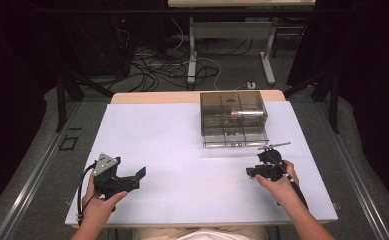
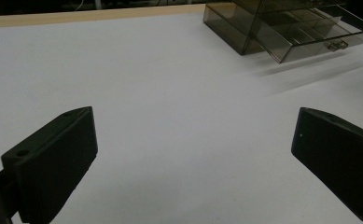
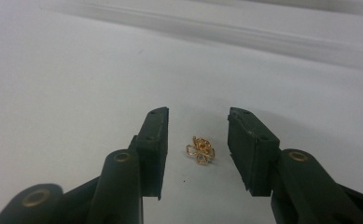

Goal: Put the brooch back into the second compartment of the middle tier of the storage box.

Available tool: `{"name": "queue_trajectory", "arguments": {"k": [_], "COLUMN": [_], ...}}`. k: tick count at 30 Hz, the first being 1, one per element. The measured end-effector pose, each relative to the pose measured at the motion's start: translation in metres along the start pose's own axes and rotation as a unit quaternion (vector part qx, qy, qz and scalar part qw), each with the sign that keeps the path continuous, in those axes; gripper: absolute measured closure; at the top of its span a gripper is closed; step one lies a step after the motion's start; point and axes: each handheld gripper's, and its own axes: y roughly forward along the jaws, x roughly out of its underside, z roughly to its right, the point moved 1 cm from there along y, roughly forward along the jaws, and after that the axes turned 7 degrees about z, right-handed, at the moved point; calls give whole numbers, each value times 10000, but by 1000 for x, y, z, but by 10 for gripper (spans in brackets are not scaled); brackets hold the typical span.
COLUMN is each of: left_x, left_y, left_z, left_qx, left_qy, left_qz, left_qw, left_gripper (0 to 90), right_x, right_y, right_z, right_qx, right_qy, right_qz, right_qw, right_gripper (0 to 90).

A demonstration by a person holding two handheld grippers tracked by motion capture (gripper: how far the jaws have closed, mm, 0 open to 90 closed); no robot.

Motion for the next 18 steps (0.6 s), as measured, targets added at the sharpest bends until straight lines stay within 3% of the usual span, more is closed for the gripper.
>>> {"name": "queue_trajectory", "arguments": {"k": [18], "left_x": [1], "left_y": [2], "left_z": [0], "left_qx": [16], "left_qy": [-10], "left_qz": [-52], "left_qw": [10000], "left_gripper": [3], "right_x": [4], "right_y": [8], "right_z": [2], "right_qx": [12], "right_qy": [112], "right_qz": [-262], "right_qw": [9996], "right_gripper": [614]}}
